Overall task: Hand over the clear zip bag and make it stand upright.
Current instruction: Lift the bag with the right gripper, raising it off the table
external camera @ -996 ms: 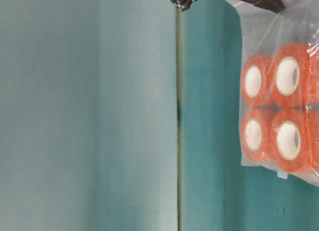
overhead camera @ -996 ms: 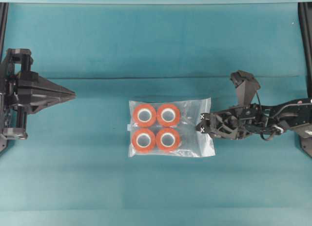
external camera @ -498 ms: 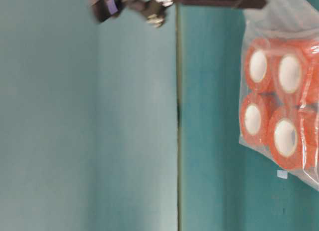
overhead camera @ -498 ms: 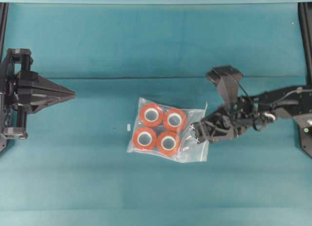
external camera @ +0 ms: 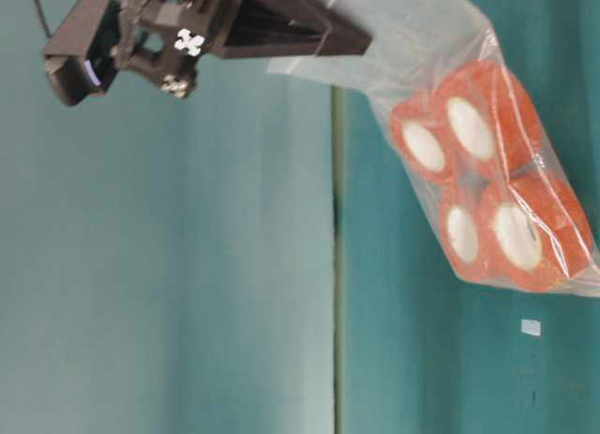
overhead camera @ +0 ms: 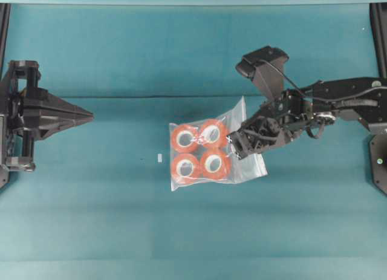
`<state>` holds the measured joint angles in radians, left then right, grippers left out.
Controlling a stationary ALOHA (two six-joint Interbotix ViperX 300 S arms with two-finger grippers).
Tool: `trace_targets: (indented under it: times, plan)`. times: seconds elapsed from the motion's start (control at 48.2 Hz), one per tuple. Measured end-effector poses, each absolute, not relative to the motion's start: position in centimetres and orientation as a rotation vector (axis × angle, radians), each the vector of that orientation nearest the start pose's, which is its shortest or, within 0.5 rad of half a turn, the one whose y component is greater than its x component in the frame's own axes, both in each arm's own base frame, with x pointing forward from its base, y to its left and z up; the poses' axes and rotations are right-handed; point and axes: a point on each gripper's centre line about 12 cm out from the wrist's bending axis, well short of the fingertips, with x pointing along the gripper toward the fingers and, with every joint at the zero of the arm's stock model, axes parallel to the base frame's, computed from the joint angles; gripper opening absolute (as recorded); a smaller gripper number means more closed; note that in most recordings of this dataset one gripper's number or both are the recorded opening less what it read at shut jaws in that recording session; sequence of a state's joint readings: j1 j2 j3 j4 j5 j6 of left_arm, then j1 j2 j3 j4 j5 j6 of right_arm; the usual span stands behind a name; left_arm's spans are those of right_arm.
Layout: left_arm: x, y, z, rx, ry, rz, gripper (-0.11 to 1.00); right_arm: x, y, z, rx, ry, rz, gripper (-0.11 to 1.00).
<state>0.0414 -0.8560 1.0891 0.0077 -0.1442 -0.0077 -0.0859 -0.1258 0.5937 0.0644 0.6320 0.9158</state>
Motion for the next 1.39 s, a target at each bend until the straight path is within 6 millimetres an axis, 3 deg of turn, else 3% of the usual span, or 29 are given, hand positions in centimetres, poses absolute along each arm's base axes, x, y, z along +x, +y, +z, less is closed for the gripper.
trace_targets:
  times: [0.456,1.39]
  plan:
    - [21.7,0.9,29.5,0.000,0.061,0.040,-0.01,36.2,-3.3,23.1,0.793,0.951,-0.540,0.03]
    - [20.5,0.9,30.7,-0.002,0.011,0.043,-0.01,40.6,-3.0,26.3,0.461,1.137,-0.382,0.03]
